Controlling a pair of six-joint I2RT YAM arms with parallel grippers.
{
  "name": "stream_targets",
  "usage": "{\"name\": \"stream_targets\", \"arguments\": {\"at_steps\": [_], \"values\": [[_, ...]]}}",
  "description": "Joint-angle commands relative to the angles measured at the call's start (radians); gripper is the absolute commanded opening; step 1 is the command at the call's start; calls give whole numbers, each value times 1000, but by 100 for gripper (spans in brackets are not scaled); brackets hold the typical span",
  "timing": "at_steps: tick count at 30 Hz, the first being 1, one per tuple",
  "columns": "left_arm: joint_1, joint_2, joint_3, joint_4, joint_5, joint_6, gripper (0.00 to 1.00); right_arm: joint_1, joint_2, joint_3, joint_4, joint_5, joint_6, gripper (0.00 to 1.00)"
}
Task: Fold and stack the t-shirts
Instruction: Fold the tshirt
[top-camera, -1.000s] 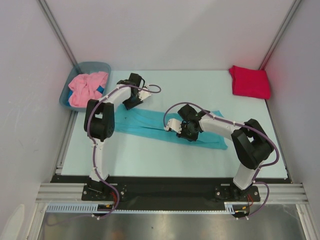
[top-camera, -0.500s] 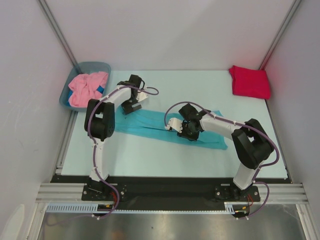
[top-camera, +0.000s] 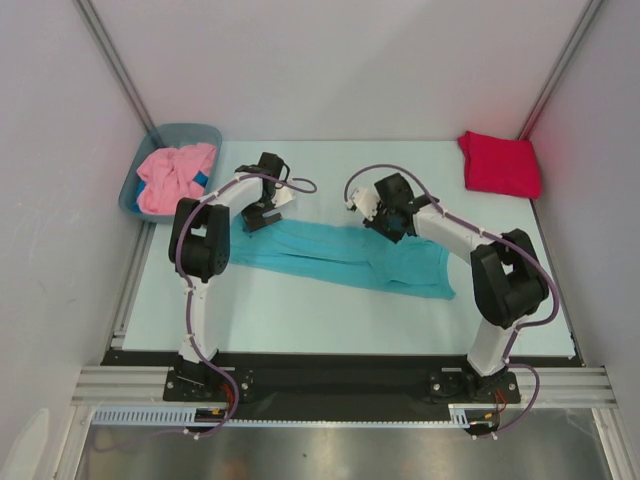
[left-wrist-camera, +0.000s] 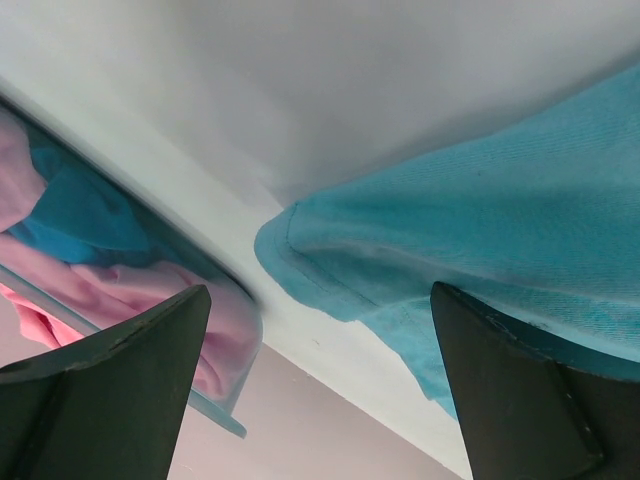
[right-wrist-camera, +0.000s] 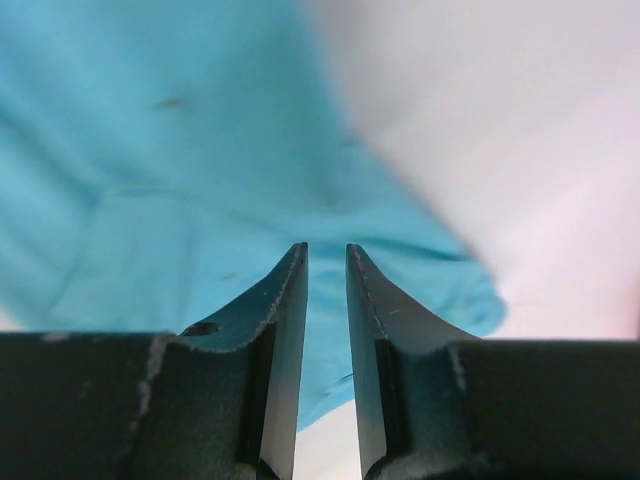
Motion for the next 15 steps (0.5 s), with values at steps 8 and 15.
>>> {"name": "stream_targets", "arguments": {"at_steps": [8,15], "values": [[8,-25,-15,-35,14,-36,98,-126,187,164,75,10,147,27],[11,-44,-21,-43,2,-36,99,-156,220,200,95,16,176,27]]}}
